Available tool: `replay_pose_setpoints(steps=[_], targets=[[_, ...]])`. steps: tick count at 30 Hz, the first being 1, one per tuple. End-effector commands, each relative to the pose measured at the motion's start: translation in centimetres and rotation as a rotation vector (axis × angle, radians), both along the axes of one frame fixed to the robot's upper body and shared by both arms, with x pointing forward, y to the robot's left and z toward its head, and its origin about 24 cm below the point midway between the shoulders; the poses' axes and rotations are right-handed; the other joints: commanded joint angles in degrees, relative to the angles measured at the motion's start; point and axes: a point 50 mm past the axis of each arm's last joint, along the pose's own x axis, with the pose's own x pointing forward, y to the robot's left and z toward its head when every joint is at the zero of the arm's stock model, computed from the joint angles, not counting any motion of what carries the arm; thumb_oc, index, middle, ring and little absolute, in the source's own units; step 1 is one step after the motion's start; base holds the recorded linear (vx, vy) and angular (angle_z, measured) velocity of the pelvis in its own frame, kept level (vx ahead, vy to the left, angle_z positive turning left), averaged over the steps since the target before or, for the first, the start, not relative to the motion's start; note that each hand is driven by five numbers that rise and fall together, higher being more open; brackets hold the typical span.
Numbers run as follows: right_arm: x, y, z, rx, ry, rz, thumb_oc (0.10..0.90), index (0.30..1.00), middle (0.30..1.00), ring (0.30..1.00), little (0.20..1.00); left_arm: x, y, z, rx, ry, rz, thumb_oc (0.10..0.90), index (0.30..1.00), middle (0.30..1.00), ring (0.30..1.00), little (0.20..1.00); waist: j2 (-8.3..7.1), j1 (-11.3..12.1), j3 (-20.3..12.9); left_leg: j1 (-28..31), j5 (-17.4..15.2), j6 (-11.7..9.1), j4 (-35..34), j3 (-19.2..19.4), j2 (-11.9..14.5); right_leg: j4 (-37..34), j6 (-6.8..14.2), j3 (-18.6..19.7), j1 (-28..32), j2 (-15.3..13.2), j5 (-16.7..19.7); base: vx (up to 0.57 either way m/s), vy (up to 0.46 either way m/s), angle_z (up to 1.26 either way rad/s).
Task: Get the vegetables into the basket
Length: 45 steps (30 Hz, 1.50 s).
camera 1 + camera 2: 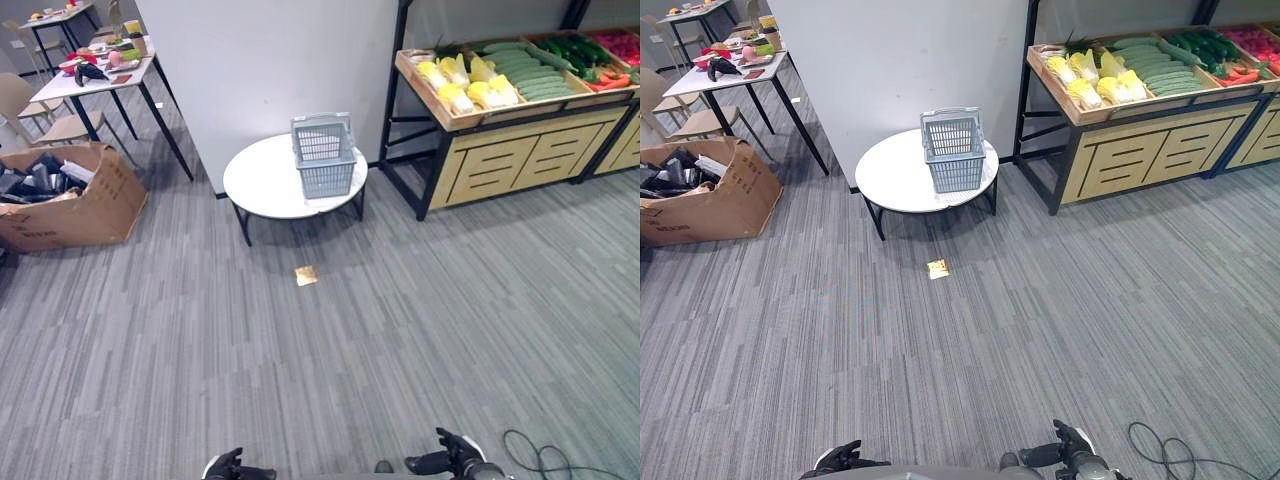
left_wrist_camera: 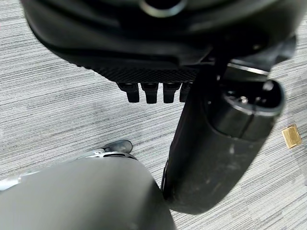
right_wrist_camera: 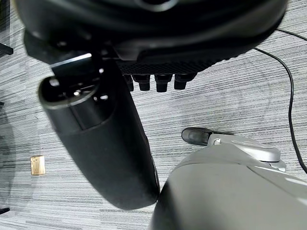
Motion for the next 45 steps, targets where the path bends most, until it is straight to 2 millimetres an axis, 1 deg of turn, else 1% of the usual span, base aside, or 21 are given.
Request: replay_pose_setpoints(steps=[1, 8, 13, 18, 22, 32, 35, 38, 39, 41, 42, 43, 44, 45], targets=[[-1.3, 0.8, -0.5, -0.014, 0.081, 0.095, 0.9, 1.0, 1.0, 1.0, 1.0, -1.2, 1.7, 0.1, 0.071, 0.057, -0.019, 0.9, 1.0, 1.0, 1.0, 1.0, -3.75, -0.3, 0.7, 0.8, 0.3, -1.8, -1.3, -2.0, 0.9, -0.1, 4.0, 2.9, 0.5, -3.9, 2.0, 0.0, 0.0, 0.0], [-1.3, 0.8, -0.5, -0.016, 0.081, 0.09, 0.9, 1.0, 1.0, 1.0, 1.0, -1.3, 1.6, 0.1, 0.07, 0.059, -0.01, 0.9, 1.0, 1.0, 1.0, 1.0, -3.77, -0.3, 0.7, 0.9, 0.3, -1.9, -1.3, -1.9, 1.0, -0.1, 3.9, 3.0, 0.4, -3.7, 1.9, 0.0, 0.0, 0.0], [-1.2, 0.8, -0.5, -0.041, 0.084, 0.117, 0.9, 1.0, 1.0, 1.0, 1.0, -1.5, 2.3, 0.2, 0.116, 0.073, -0.019, 0.9, 1.0, 1.0, 1.0, 1.0, -3.8, -0.2, 0.8, 1.0, 0.3, -1.8, -1.3, -2.0, 1.1, -0.1, 3.8, 3.0, 0.6, -3.5, 1.8, 0.0, 0.0, 0.0], [-1.3, 0.7, -0.5, -0.041, 0.087, 0.125, 0.9, 1.0, 1.0, 1.0, 1.0, -1.9, 2.2, 0.1, 0.113, 0.083, -0.021, 0.9, 1.0, 1.0, 1.0, 1.0, -3.79, -0.3, 0.8, 1.2, 0.3, -1.9, -1.3, -1.7, 1.3, -0.1, 3.8, 3.1, 0.5, -3.4, 1.8, 0.0, -0.003, -0.01], [-1.5, 0.6, -0.5, -0.039, 0.091, 0.108, 0.9, 1.0, 1.0, 1.0, 1.0, -1.6, 2.0, 0.1, 0.108, 0.075, -0.031, 0.9, 1.0, 1.0, 1.0, 1.0, -3.79, -0.4, 0.9, 1.2, 0.4, -2.1, -1.3, -1.5, 1.5, -0.1, 3.7, 3.2, 0.5, -3.2, 1.7, 0.0, -0.009, -0.02], [-1.0, 0.2, -0.4, -0.052, 0.074, 0.085, 0.9, 1.0, 1.0, 1.0, 1.0, -0.9, 2.2, 0.3, 0.117, 0.053, -0.037, 0.9, 1.0, 1.0, 1.0, 1.0, -3.6, -0.7, 1.6, 0.7, 0.8, -2.5, -1.3, -1.8, 2.3, -0.1, 3.3, 3.3, 0.0, -2.4, 1.6, 0.01, -0.028, -0.02], [-0.3, -0.4, -0.1, -0.072, 0.051, 0.078, 0.9, 1.0, 1.0, 1.0, 1.0, -0.3, 2.4, 0.4, 0.126, 0.036, -0.039, 0.9, 1.0, 1.0, 1.0, 1.0, -3.35, -0.9, 2.5, -0.2, 1.5, -2.9, -1.3, -2.0, 3.1, 0.7, 2.9, 3.5, -1.2, -1.5, 1.2, 0.0, -0.079, -0.02], [0.6, -0.8, 0.3, -0.088, 0.024, 0.085, 0.9, 1.0, 1.0, 1.0, 1.0, 0.7, 2.7, 0.6, 0.147, 0.012, -0.069, 0.9, 1.0, 1.0, 1.0, 1.0, -2.99, -1.1, 3.6, -1.3, 2.4, -3.3, -1.3, -1.9, 4.4, 3.9, 2.2, 3.6, -3.7, 0.0, -0.3, 0.0, -0.089, -0.02], [0.6, -0.8, 0.3, -0.088, 0.024, 0.085, 0.9, 1.0, 1.0, 1.0, 1.0, 0.7, 2.7, 0.6, 0.147, 0.012, -0.069, 0.9, 1.0, 1.0, 1.0, 1.0, -2.99, -1.1, 3.5, -1.3, 2.5, -3.3, -1.3, -1.9, 4.4, 4.0, 2.2, 3.6, -3.8, 0.0, -0.3, 0.0, -0.103, -0.03], [1.2, -1.2, 0.5, -0.096, 0.003, 0.078, 0.9, 1.0, 1.0, 1.0, 1.0, 1.5, 3.0, 0.9, 0.16, -0.006, -0.093, 0.9, 1.0, 1.0, 1.0, 1.0, -2.56, -1.4, 4.7, -1.9, 3.7, -3.6, -1.1, -1.9, 5.6, 8.1, 1.3, 3.9, -6.4, 1.7, -2.2, 0.02, -0.117, -0.03], [1.2, -1.2, 0.5, -0.096, 0.003, 0.078, 0.9, 1.0, 1.0, 1.0, 1.0, 1.5, 3.0, 0.9, 0.16, -0.006, -0.093, 0.9, 1.0, 1.0, 1.0, 1.0, -2.55, -1.4, 4.7, -1.9, 3.7, -3.6, -1.1, -1.9, 5.6, 8.2, 1.3, 3.9, -6.5, 1.7, -2.2, 0.03, -0.111, -0.02], [1.4, -1.3, 0.6, -0.098, -0.004, 0.071, 0.9, 1.0, 1.0, 1.0, 1.0, 1.8, 3.0, 0.9, 0.166, -0.01, -0.112, 0.9, 1.0, 1.0, 1.0, 1.0, -2.53, -1.7, 5.2, -2.5, 3.6, -3.7, 0.6, -1.9, 6.1, 9.6, 0.8, 4.1, -7.1, 2.3, -3.0, 0.05, -0.139, -0.01], [1.5, -1.5, 0.7, -0.102, -0.009, 0.067, 0.9, 1.0, 1.0, 1.0, 1.0, 2.1, 3.0, 1.0, 0.168, -0.017, -0.124, 0.9, 1.0, 1.0, 1.0, 1.0, -2.61, -1.9, 5.8, -3.9, 3.4, -3.7, 3.7, -2.3, 6.2, 10.4, 0.0, 4.3, -7.4, 2.8, -3.5, 0.07, -0.189, 0.03], [1.5, -1.8, 0.7, -0.109, -0.009, 0.066, 0.9, 1.0, 1.0, 1.0, 1.0, 2.3, 3.0, 1.0, 0.165, -0.023, -0.117, 0.9, 1.0, 1.0, 1.0, 1.0, -2.67, -2.0, 6.3, -4.8, 3.5, -3.7, 6.0, -2.5, 6.4, 10.9, -0.3, 4.2, -7.4, 3.0, -3.8, 0.07, -0.16, 0.07]])
